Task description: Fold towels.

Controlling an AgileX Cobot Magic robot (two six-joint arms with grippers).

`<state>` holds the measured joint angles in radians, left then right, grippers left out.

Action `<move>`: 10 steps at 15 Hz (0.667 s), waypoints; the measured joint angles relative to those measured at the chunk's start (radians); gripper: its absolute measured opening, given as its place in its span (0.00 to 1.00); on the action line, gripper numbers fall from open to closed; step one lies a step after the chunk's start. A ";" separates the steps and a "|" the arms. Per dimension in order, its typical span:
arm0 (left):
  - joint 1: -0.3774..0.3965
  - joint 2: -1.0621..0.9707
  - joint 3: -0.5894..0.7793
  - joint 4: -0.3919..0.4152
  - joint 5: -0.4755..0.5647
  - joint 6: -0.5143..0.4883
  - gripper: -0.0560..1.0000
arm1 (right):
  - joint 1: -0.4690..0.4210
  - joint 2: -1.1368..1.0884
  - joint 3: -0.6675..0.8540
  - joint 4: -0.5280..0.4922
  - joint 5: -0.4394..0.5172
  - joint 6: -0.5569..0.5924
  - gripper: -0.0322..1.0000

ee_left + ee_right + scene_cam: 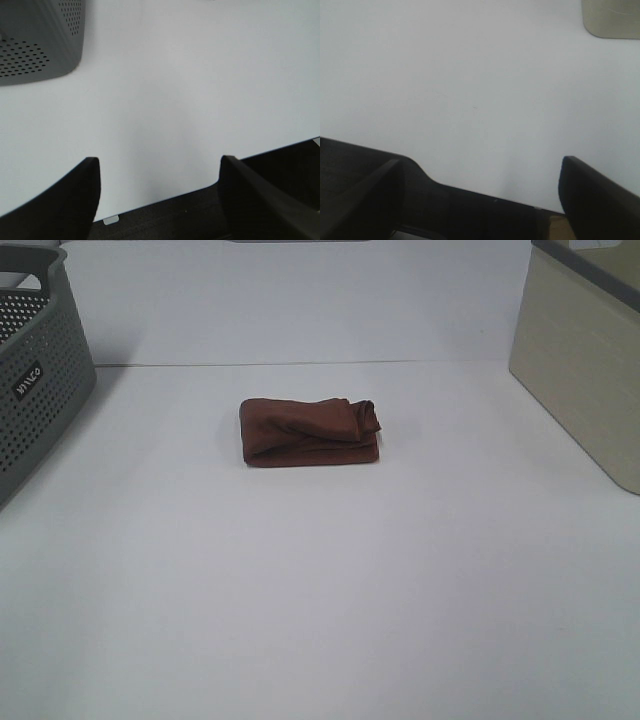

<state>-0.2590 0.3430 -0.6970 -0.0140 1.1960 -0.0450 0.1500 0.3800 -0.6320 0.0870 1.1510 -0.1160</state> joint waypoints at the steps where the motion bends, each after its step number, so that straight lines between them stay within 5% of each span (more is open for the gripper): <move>1: 0.000 -0.075 0.042 0.000 -0.001 0.022 0.66 | 0.000 -0.072 0.040 -0.018 -0.004 0.000 0.80; 5: 0.000 -0.247 0.158 -0.023 -0.070 0.099 0.66 | 0.000 -0.290 0.096 -0.023 -0.024 -0.001 0.80; 10: 0.000 -0.249 0.192 -0.079 -0.137 0.173 0.66 | 0.000 -0.305 0.126 -0.023 -0.075 -0.001 0.80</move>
<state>-0.2590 0.0940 -0.5050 -0.0930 1.0590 0.1280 0.1500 0.0750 -0.5060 0.0640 1.0760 -0.1170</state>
